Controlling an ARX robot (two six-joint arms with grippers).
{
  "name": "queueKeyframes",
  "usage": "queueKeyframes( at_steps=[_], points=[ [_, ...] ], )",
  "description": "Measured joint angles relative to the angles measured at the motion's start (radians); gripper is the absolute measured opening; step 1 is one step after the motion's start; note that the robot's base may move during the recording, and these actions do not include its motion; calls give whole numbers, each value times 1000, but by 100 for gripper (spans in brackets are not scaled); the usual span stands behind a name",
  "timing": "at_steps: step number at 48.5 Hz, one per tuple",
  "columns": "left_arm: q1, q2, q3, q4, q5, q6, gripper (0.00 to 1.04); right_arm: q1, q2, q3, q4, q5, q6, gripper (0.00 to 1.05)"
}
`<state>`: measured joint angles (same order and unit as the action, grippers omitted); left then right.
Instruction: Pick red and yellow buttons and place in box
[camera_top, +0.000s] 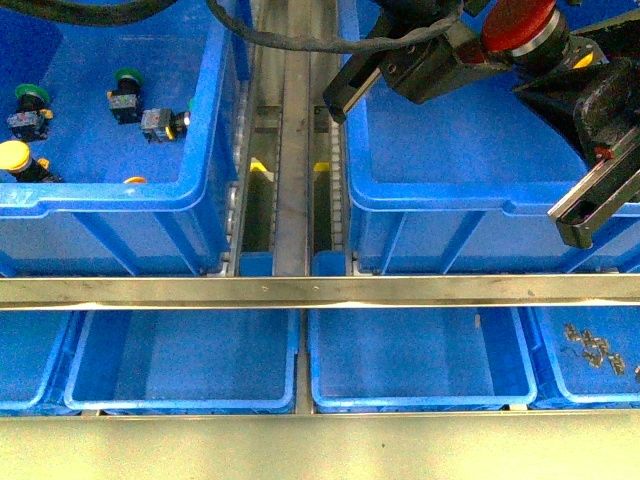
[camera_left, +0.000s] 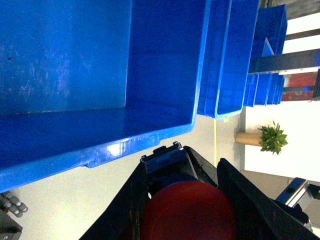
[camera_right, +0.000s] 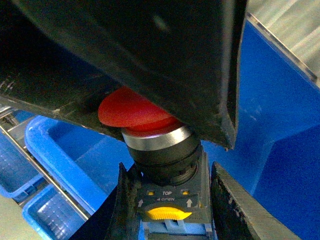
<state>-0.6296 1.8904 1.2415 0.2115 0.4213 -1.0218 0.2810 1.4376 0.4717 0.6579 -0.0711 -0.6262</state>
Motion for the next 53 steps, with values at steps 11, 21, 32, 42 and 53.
queueKeyframes(
  at_steps=[11, 21, 32, 42, 53],
  points=[
    [-3, 0, 6, -12, -25, 34, 45, -9, -5, -2, -8, -17, -4, 29],
    [2, 0, 6, 10, -69, 96, 74, -19, -18, -8, -17, -16, 2, 27],
    [14, -38, 9, 77, -48, 78, 98, -24, -7, -30, -31, 26, 10, 27],
    [14, -45, 16, 90, -54, 50, 97, 5, 1, -31, -26, 21, 19, 27],
    [40, -130, -65, 101, -32, 112, 97, -63, -8, -31, -38, 9, 35, 27]
  ],
)
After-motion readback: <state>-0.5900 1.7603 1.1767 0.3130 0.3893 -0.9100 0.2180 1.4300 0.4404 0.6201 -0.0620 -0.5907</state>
